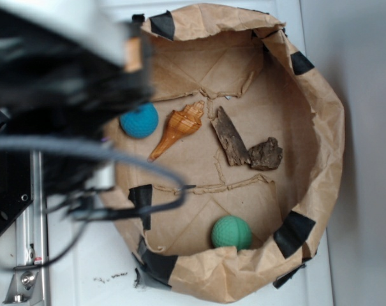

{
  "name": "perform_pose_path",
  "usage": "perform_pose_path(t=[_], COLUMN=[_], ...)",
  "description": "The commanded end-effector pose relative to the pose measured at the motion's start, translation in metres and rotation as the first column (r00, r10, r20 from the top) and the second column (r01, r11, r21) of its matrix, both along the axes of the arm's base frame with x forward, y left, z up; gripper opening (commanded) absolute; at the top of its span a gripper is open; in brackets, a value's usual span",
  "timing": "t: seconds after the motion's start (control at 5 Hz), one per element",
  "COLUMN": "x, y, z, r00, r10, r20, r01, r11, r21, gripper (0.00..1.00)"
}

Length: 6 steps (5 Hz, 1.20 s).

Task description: Grab the blue ball.

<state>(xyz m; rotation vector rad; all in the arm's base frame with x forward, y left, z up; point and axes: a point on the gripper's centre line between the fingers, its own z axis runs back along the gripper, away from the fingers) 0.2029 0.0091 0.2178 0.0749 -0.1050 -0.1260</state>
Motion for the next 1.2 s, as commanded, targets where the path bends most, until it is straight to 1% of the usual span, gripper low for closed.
perform_pose_path(t=[0.0, 0.2, 0.4, 0.6, 0.8, 1.0], x=[0.034, 0.038, 0.038, 0.038, 0.027, 0.017], y=[0.002, 0.005, 0.007, 0.005, 0.005, 0.016], z=[-0.044, -0.080, -0.107, -0.131, -0.139, -0.139], r00=[0.985, 0.982, 0.981, 0.970, 0.961, 0.964], r10=[-0.170, -0.188, -0.187, -0.224, -0.253, -0.242], r20=[0.026, -0.013, -0.053, -0.091, -0.108, -0.112], r01=[0.170, 0.189, 0.188, 0.221, 0.252, 0.239], r11=[0.985, 0.982, 0.982, 0.974, 0.967, 0.970], r21=[0.016, 0.020, 0.003, -0.040, -0.026, -0.045], gripper=[1.00, 1.00, 1.00, 1.00, 1.00, 1.00])
